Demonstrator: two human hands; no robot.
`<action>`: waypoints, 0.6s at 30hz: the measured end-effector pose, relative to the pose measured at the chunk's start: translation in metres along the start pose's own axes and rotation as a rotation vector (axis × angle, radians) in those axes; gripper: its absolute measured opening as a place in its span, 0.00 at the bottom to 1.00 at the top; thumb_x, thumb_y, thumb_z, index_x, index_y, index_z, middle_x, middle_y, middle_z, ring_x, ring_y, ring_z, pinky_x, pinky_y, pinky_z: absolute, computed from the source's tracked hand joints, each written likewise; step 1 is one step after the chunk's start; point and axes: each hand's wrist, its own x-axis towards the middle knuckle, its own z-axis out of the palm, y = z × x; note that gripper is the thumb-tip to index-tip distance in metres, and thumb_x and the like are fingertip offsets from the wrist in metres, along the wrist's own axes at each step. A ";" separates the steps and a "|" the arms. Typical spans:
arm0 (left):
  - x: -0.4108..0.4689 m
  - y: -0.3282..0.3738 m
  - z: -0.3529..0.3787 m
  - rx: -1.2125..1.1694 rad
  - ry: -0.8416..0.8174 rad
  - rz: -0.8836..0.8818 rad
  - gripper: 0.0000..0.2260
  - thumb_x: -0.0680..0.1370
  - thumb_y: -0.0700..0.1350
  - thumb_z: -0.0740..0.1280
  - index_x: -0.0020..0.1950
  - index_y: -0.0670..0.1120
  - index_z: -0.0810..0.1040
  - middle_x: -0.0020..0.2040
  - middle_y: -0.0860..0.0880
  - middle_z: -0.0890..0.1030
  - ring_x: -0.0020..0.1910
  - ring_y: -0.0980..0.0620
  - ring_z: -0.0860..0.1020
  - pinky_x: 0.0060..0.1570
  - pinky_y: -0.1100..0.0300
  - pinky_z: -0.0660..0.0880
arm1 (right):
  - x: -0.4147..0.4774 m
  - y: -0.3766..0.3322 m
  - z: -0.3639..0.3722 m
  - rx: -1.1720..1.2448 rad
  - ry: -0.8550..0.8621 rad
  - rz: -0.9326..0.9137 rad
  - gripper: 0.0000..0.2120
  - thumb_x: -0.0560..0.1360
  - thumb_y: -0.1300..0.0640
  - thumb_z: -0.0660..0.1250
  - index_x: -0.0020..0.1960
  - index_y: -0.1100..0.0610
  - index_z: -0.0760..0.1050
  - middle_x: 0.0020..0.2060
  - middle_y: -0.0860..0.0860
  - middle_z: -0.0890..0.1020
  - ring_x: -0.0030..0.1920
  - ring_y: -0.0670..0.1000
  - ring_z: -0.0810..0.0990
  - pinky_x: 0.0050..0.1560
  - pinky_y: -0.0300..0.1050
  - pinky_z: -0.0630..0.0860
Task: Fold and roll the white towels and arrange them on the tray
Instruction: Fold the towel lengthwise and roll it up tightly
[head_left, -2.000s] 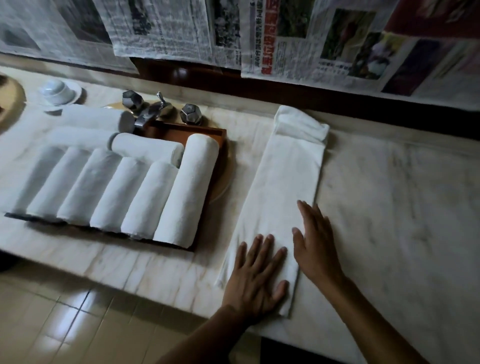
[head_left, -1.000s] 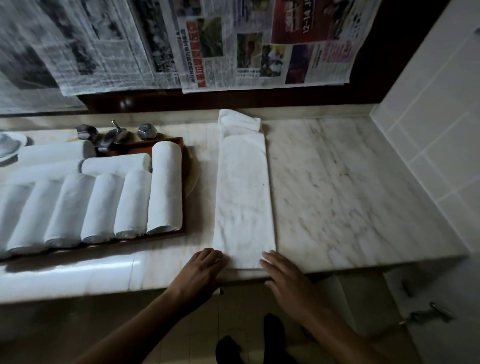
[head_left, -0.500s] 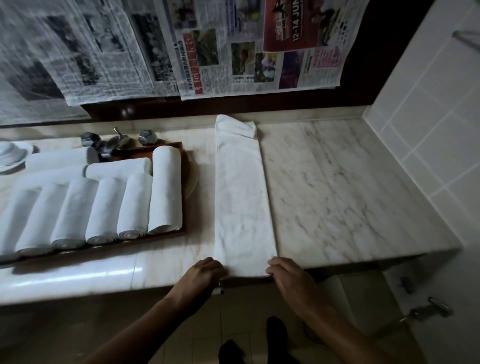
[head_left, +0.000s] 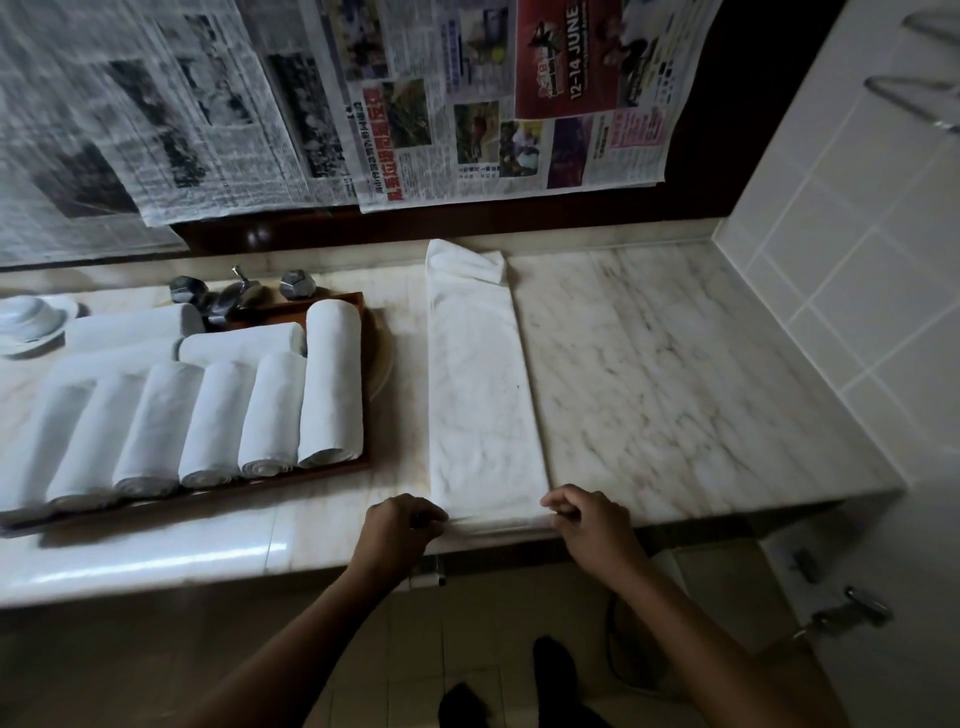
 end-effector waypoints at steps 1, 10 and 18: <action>0.004 0.002 -0.002 0.006 -0.024 -0.024 0.06 0.75 0.43 0.77 0.48 0.53 0.88 0.42 0.60 0.85 0.41 0.66 0.80 0.43 0.78 0.69 | 0.003 -0.002 0.000 0.008 -0.002 0.027 0.07 0.78 0.51 0.73 0.50 0.39 0.78 0.46 0.35 0.81 0.51 0.38 0.79 0.65 0.51 0.75; 0.019 0.020 -0.001 -0.032 -0.060 -0.157 0.05 0.73 0.42 0.78 0.48 0.49 0.89 0.31 0.58 0.81 0.30 0.63 0.77 0.32 0.76 0.68 | 0.014 -0.026 -0.004 -0.159 -0.045 0.153 0.03 0.71 0.47 0.70 0.45 0.44 0.78 0.40 0.38 0.81 0.47 0.43 0.79 0.59 0.48 0.71; 0.010 0.009 0.009 0.147 0.051 0.077 0.05 0.73 0.41 0.77 0.46 0.49 0.84 0.44 0.53 0.75 0.37 0.59 0.73 0.35 0.73 0.64 | 0.009 -0.030 0.010 -0.162 -0.023 -0.091 0.14 0.72 0.68 0.65 0.45 0.49 0.76 0.46 0.46 0.72 0.49 0.48 0.73 0.47 0.47 0.75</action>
